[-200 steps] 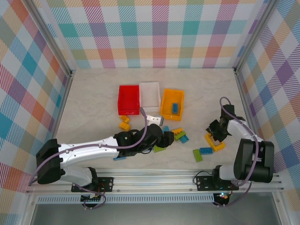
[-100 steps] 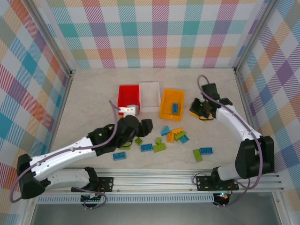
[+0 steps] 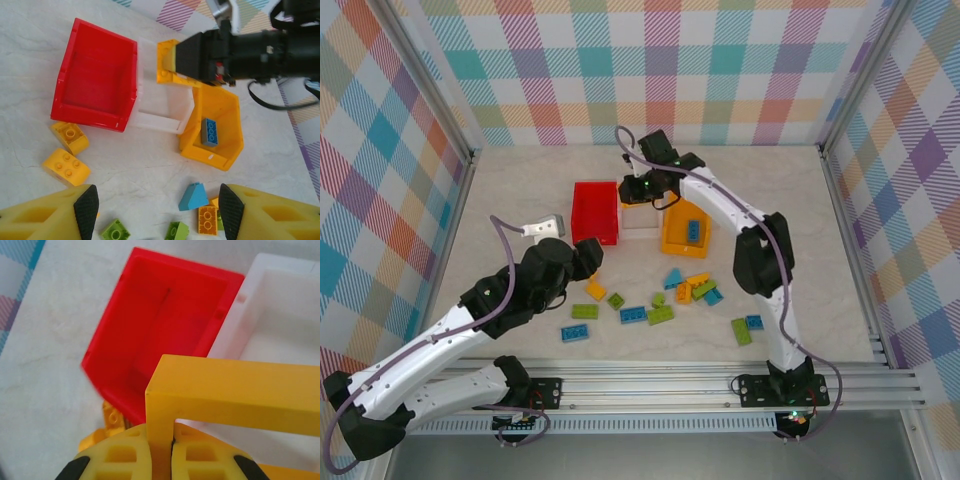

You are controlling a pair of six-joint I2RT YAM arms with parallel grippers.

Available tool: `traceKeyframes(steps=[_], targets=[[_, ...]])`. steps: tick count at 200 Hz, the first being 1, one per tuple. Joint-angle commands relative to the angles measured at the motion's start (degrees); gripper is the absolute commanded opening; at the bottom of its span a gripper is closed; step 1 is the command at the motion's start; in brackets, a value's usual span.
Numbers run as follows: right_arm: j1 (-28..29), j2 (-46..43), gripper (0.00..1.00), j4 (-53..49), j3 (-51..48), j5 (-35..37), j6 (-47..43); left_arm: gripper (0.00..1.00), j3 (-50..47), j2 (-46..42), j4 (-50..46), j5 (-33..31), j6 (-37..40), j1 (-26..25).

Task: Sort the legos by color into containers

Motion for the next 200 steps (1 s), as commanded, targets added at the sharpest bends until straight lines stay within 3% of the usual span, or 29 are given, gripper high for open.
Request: traceKeyframes(steps=[1, 32, 77, 136, 149, 168, 200], targets=[[-1.0, 5.4, 0.0, -6.0, 8.5, -1.0, -1.0, 0.67, -1.1, 0.3, -1.0, 0.4, -0.2, 0.8], [-1.3, 13.2, 0.0, -11.4, 18.8, 0.3, 0.6, 0.67, -1.3, 1.0, -0.6, 1.2, -0.2, 0.8], [-1.3, 14.2, 0.15, -11.6, 20.1, 1.5, 2.5, 0.66, -1.7, 1.5, 0.0, 2.0, -0.3, 0.9], [-1.7, 13.1, 0.15, -11.6, 20.7, 1.6, 5.8, 0.66, -1.9, 1.3, 0.2, 2.6, -0.5, 0.8], [-1.9, 12.6, 0.1, -10.3, 19.8, 0.0, 6.1, 0.66, -2.1, 1.1, 0.3, 2.9, -0.7, 0.9], [-1.8, 11.0, 0.0, -8.7, 18.5, -2.2, 4.2, 0.66, -2.1, 0.8, 0.0, 3.0, -0.7, 0.8], [-1.4, 8.2, 0.0, -11.4, 18.9, -3.9, -4.2, 0.66, -2.1, 0.5, -0.1, 3.1, -0.5, 0.9]])
